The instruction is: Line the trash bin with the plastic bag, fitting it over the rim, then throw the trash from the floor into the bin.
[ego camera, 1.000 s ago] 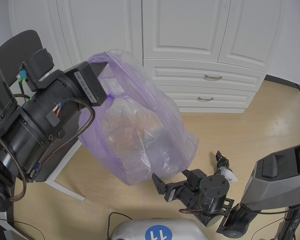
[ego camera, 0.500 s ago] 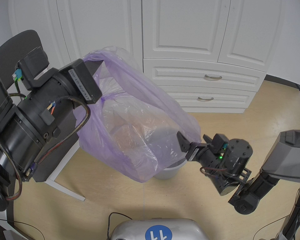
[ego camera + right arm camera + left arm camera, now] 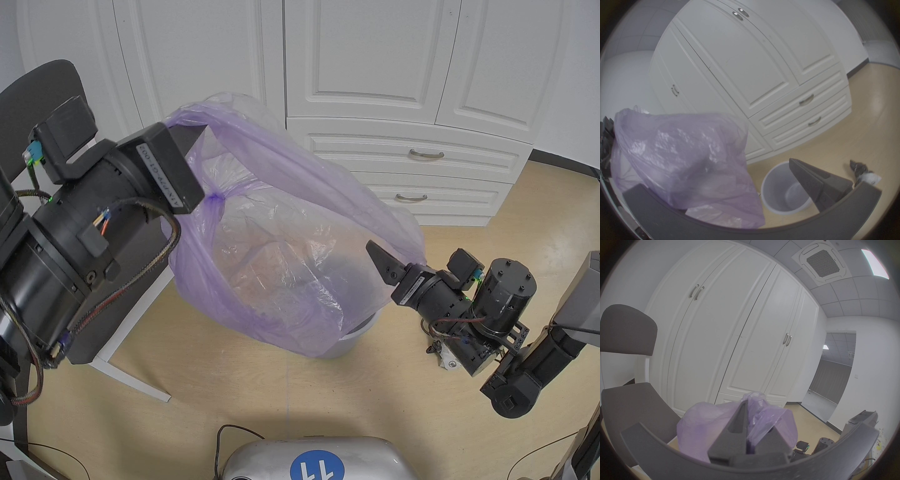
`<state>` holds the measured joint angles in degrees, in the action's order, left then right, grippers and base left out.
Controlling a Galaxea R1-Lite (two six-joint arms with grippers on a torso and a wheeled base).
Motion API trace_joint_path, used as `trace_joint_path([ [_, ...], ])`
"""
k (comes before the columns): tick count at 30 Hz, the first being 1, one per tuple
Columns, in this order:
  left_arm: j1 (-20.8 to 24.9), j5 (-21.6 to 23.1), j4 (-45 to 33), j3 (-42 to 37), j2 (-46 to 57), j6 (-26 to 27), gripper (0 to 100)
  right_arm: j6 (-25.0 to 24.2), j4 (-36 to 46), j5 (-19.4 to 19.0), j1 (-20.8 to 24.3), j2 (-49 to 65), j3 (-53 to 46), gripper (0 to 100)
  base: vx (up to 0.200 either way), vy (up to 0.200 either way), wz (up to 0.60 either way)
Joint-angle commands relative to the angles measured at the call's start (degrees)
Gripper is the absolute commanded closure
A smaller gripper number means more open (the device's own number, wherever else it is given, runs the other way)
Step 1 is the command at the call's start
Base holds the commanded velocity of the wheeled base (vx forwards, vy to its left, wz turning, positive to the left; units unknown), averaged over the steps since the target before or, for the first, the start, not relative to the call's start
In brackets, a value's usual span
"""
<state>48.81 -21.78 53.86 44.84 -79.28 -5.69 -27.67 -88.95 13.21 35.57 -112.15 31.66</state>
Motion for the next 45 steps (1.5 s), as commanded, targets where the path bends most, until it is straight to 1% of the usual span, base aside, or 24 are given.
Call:
trace_joint_path([
  [1, 0.9, 0.1, 0.0, -0.2, 0.1, -0.1, 100, -5.9, -1.0, -10.6, -1.0, 2.6, -9.0, 0, 0.000, 0.000, 0.00],
  [2, 0.9, 0.1, 0.0, -0.2, 0.1, -0.1, 100, -5.9, -1.0, -10.6, -1.0, 2.6, -9.0, 0, 0.000, 0.000, 0.00],
  [3, 1.2, 0.2, 0.0, -0.4, 0.1, -0.1, 100, -6.0, -1.0, -15.4, -2.1, 4.0, -11.1, 0, 0.000, 0.000, 0.00],
  [8, 2.0, 0.2, 0.0, -0.5, 0.6, -0.1, 100, -6.1, -1.0, -15.8, -3.8, 4.3, -10.7, 0, 0.000, 0.000, 0.00],
  [19, 3.2, 0.2, 0.0, -0.8, 0.8, -0.1, 100, -4.9, -1.0, -15.7, -4.3, 3.6, -10.4, 0, 0.000, 0.000, 0.00],
  [23, 3.7, 0.2, 0.0, -0.8, 0.6, -0.1, 100, -4.8, -1.0, -14.9, -3.8, 3.3, -10.2, 0, 0.000, 0.000, 0.00],
  [25, 4.5, 0.1, 0.0, -0.8, 0.3, -0.1, 100, -4.7, -1.0, -13.8, -3.3, 2.6, -9.9, 0, 0.000, 0.000, 0.00],
  [27, 5.2, 0.1, 0.0, -0.8, 0.2, -0.1, 100, -4.8, -1.0, -12.1, -1.9, 1.1, -8.7, 0, 0.000, 0.000, 0.00],
  [29, 5.2, 0.0, 0.0, -0.8, 0.1, -0.1, 100, -4.8, -1.0, -11.6, -1.6, 0.9, -8.5, 0, 0.000, 0.000, 0.00],
  [30, 5.2, 0.0, 0.0, -0.6, 0.1, -0.2, 100, -4.8, -1.0, -8.6, -0.9, -1.0, -7.0, 0, 0.000, 0.000, 0.00],
  [31, 5.2, 0.0, 0.1, -0.5, 0.1, -0.2, 100, -4.8, -1.0, -8.1, -0.7, -1.7, -6.8, 0, 0.000, 0.000, 0.00],
  [34, 5.3, -0.2, 0.7, -0.2, 0.1, -0.2, 100, -4.8, -1.0, -7.9, -0.6, -3.2, -6.6, 0, 0.000, 0.000, 0.00],
  [38, 5.2, -0.2, 3.7, -0.3, -0.3, 0.0, 100, -4.8, -1.0, -7.5, -0.5, -5.2, -5.9, 0, 0.000, 0.000, 0.00],
  [45, 5.3, -0.2, 3.9, -0.5, -0.2, 0.1, 100, -4.8, -1.0, -6.9, -1.2, -6.0, -4.7, 0, 0.000, 0.000, 0.00],
])
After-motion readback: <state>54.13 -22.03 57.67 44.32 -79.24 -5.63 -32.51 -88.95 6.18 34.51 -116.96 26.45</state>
